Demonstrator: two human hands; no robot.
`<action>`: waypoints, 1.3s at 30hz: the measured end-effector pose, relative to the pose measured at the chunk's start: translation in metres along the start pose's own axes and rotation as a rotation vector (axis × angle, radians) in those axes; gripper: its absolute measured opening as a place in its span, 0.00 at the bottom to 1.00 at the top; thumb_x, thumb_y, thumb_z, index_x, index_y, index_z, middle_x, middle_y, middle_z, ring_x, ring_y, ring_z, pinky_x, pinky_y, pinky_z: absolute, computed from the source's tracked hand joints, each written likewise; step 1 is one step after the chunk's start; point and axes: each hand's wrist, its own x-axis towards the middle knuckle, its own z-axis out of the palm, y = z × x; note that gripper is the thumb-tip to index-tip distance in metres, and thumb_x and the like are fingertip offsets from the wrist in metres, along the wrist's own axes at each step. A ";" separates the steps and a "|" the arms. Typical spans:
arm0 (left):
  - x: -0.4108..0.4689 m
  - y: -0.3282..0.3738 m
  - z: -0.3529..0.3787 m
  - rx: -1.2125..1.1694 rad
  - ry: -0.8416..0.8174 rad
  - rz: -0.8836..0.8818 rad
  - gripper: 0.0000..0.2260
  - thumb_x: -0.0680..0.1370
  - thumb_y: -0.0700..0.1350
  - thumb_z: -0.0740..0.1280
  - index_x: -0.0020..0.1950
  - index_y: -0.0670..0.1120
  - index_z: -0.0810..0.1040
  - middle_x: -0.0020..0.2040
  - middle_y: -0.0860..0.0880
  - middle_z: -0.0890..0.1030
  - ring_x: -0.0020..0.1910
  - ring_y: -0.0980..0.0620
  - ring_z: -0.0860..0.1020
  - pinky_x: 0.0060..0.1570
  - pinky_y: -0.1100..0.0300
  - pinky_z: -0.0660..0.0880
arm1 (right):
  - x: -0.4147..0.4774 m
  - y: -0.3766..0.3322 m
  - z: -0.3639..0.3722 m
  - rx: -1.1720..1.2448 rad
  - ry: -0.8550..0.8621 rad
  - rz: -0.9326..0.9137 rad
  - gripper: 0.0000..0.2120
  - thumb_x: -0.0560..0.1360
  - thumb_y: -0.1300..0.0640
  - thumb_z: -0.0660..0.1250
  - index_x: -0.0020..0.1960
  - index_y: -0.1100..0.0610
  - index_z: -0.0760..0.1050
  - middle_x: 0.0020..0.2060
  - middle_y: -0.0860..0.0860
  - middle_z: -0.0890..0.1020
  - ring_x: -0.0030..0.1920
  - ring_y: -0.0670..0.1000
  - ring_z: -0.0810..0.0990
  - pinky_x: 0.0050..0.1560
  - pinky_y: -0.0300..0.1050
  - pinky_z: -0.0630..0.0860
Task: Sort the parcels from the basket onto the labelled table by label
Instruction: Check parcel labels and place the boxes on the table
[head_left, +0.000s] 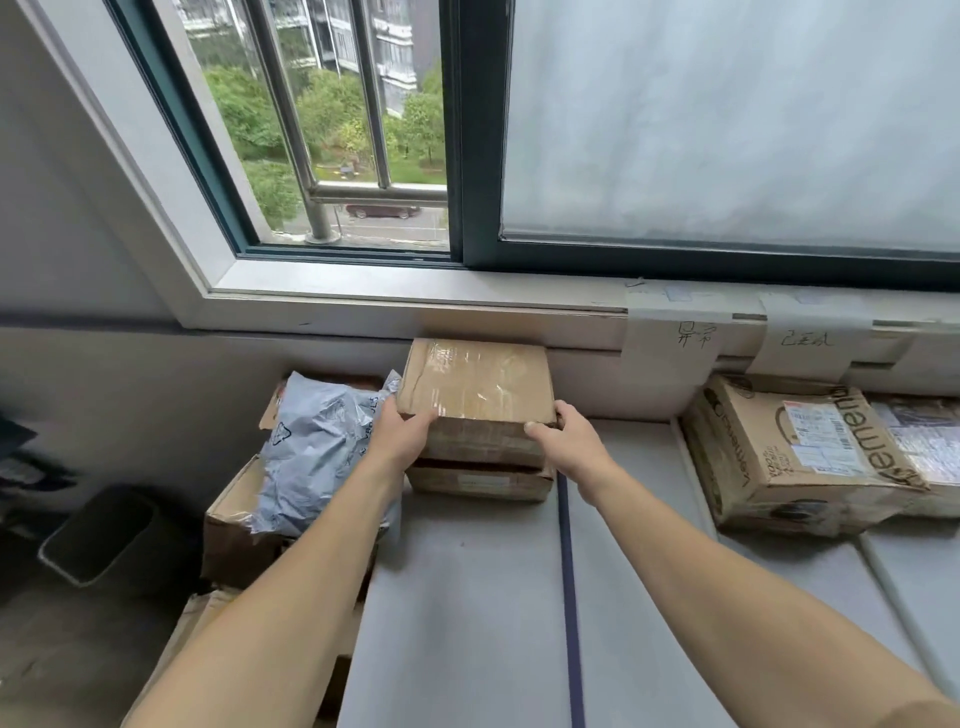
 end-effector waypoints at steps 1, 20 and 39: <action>0.001 -0.001 0.000 0.003 -0.005 0.005 0.21 0.79 0.46 0.70 0.71 0.46 0.71 0.63 0.47 0.80 0.62 0.47 0.78 0.66 0.51 0.74 | 0.000 -0.001 0.001 0.035 0.013 0.017 0.21 0.78 0.51 0.69 0.69 0.54 0.72 0.62 0.47 0.80 0.62 0.51 0.78 0.61 0.45 0.73; -0.141 0.052 0.050 -0.451 0.051 0.190 0.12 0.80 0.52 0.69 0.50 0.46 0.71 0.48 0.44 0.80 0.46 0.48 0.78 0.55 0.48 0.77 | -0.086 0.017 -0.100 0.561 0.340 -0.139 0.15 0.75 0.66 0.69 0.56 0.54 0.68 0.56 0.57 0.77 0.49 0.54 0.76 0.53 0.51 0.76; -0.303 0.091 0.077 -0.843 -0.661 -0.061 0.45 0.68 0.79 0.63 0.72 0.47 0.77 0.70 0.39 0.79 0.68 0.30 0.76 0.64 0.24 0.69 | -0.232 -0.027 -0.253 0.513 0.444 -0.670 0.09 0.76 0.67 0.66 0.55 0.58 0.74 0.45 0.51 0.79 0.44 0.46 0.77 0.43 0.37 0.73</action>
